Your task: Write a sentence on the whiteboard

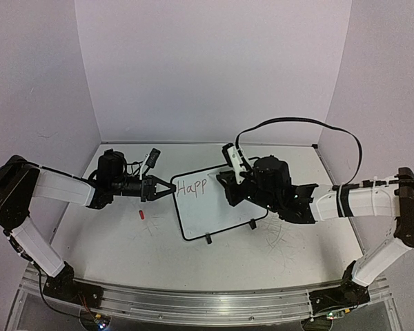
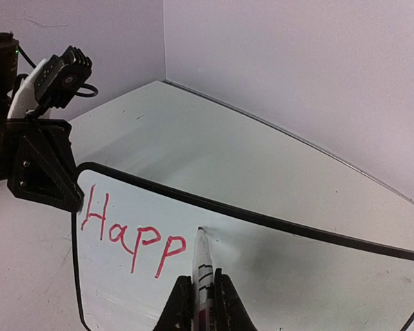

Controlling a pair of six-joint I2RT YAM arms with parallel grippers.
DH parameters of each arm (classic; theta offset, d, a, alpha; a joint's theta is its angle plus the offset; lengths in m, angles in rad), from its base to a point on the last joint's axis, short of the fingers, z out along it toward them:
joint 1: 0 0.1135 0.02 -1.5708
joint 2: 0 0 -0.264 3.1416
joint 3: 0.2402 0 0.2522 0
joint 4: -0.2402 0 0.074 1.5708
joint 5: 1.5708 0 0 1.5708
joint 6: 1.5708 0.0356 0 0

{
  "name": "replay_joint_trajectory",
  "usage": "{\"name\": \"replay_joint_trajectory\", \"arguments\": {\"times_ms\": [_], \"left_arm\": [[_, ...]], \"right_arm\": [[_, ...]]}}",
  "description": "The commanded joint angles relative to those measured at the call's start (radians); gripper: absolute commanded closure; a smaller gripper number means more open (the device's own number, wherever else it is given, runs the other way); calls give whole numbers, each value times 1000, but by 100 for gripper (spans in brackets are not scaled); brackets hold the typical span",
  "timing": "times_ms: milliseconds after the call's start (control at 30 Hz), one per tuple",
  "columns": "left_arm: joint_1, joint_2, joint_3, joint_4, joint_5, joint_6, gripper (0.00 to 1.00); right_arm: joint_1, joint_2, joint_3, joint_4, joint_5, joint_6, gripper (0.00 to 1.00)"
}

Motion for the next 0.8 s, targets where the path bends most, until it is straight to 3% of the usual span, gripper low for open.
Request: {"name": "replay_joint_trajectory", "arguments": {"times_ms": [0,767], "left_arm": [[-3,-13,21,-21,27,17,100],[-3,-11,26,-23,29,15,100]], "right_arm": [[2,-3,0,2,43,44,100],[3,-16,-24,19,-20,48,100]]}}
